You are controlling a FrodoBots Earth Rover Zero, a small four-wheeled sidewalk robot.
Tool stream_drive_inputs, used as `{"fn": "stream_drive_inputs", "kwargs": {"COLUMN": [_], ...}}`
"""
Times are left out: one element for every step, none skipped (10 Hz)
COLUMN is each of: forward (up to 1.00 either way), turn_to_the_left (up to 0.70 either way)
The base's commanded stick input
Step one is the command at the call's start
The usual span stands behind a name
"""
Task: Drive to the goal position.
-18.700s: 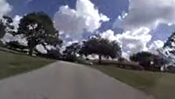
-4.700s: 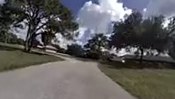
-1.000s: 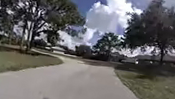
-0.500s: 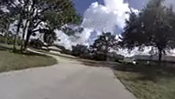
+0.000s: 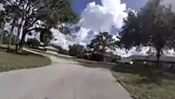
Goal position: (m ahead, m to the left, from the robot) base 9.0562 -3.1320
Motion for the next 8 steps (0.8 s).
{"fn": "stream_drive_inputs", "kwargs": {"forward": [0.70,0.70,0.70,0.70,0.70,0.70,0.70,0.70], "turn_to_the_left": [0.00,0.16,0.35,0.35,0.35,0.35,0.00,0.00]}}
